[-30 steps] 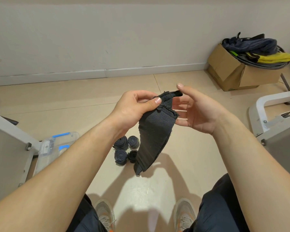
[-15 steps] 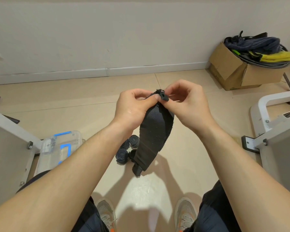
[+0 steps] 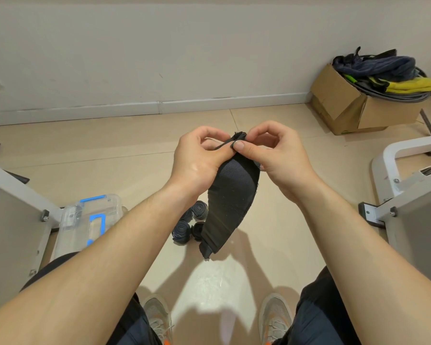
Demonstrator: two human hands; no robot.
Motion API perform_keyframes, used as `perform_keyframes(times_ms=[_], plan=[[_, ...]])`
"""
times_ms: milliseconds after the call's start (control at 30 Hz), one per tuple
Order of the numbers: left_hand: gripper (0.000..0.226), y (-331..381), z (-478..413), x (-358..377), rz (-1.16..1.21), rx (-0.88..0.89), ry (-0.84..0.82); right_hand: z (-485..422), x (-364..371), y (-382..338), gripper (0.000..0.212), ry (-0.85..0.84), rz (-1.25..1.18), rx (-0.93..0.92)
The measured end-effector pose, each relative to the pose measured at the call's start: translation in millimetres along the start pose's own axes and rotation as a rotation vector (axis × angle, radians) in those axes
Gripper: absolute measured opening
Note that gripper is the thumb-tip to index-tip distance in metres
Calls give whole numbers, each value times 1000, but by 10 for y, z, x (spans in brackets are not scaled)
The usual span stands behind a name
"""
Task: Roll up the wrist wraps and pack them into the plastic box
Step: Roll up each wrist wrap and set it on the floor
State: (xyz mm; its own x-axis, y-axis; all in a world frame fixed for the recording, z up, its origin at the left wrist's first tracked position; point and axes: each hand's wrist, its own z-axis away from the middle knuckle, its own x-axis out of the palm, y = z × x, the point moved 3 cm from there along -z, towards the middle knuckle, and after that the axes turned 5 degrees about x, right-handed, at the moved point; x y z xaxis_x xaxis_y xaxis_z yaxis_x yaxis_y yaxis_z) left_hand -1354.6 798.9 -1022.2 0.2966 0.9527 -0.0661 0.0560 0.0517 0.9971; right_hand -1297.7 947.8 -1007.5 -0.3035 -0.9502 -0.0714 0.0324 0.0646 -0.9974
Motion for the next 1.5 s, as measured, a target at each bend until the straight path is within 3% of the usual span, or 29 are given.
perform_keyframes(times_ms=[167, 333, 500, 600, 967, 1067, 1200, 1500], plan=[[12, -1, 10, 2, 70, 6, -51, -11, -23, 28, 27, -31, -178, 143], [7, -30, 17, 66, 314, -164, -130, -41, -48, 38, 30, -39, -282, 190], [36, -42, 33, 75, 344, -215, -196, -43, -48, 73, 26, -48, -199, 172], [20, -50, 21, 72, 396, -228, -220, -37, -39, 67, 25, -55, -180, 173], [17, 48, 22, 47, 407, -159, -201, 41, -149, -3, 18, -345, -295, 332], [19, 32, 30, 39, 366, -149, -199, 63, -142, -2, 22, -309, -228, 337], [21, 37, 54, 64, 358, -157, -208, 58, -104, 33, 8, -258, -254, 314], [21, 32, 11, -15, 465, -306, -331, 2, -70, 72, 23, -166, -348, 264]])
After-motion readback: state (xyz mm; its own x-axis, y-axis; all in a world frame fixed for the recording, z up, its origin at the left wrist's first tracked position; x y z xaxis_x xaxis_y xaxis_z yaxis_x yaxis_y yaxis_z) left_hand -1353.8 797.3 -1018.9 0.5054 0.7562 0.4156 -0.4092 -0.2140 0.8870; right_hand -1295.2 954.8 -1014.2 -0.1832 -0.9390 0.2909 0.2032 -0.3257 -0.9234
